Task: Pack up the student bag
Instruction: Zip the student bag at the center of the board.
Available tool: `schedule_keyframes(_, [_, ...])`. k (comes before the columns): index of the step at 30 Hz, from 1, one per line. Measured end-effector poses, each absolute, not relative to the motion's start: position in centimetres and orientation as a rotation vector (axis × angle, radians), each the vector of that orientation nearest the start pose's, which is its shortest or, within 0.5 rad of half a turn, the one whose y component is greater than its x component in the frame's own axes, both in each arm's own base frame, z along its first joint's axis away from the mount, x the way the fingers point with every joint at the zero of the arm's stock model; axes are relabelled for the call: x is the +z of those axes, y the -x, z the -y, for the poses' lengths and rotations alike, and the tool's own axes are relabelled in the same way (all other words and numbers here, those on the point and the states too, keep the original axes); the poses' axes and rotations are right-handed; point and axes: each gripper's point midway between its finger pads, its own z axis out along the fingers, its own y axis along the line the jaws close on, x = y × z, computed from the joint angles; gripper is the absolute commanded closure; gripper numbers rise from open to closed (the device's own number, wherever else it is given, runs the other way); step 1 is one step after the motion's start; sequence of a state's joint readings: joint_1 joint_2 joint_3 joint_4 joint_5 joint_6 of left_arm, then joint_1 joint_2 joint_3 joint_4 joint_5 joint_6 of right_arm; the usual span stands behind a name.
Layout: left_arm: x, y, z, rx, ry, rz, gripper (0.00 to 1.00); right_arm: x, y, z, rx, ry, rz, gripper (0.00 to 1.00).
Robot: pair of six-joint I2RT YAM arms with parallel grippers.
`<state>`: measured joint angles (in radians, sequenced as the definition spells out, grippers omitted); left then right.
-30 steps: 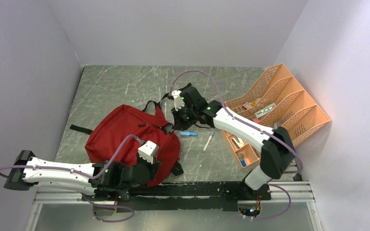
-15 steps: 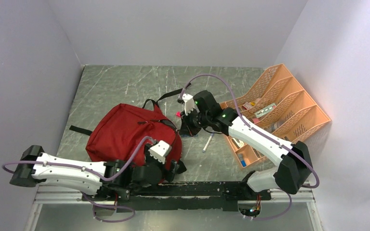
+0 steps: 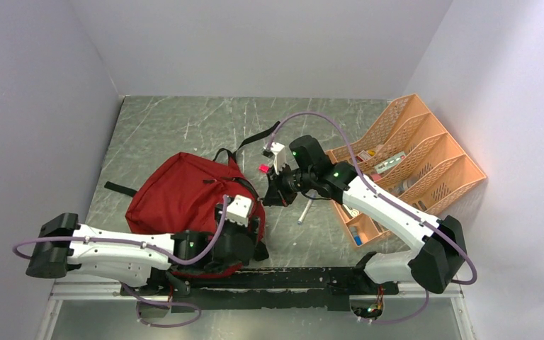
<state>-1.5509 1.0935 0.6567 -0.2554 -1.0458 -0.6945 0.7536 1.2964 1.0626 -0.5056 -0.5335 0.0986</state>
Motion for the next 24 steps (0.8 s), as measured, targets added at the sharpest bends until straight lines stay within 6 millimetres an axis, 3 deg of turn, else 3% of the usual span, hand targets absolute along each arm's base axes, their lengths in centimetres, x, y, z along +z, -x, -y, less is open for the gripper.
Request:
schedule_keyframes(5, [14.6,-16.7,26.6,-0.299,-0.272,-1.929,0.64,18.5,-18.1,-29.6,1.024,1.060,-2.188,1.00])
schedule_keyframes(8, [14.2,-16.9,27.5,-0.324,-0.322,-1.946,0.92,18.1,-18.3,-29.5,1.005,1.059,-2.200,1.00])
schedule_keyframes(9, [14.1,-16.7,27.9,-0.340,-0.353,-1.948,0.95,17.8,-18.4,-29.4,0.994,1.057,-2.210,1.00])
schedule_keyframes(17, [12.8,-15.4,29.8,-0.404,-0.545,-1.966,0.95,16.7,-21.1,-30.5,0.896,1.029,-2.284,1.00])
schedule_keyframes(24, [12.8,-13.9,30.0,-0.456,-0.619,-1.935,0.95,15.3,-23.7,-32.0,0.806,1.033,-2.368,1.00])
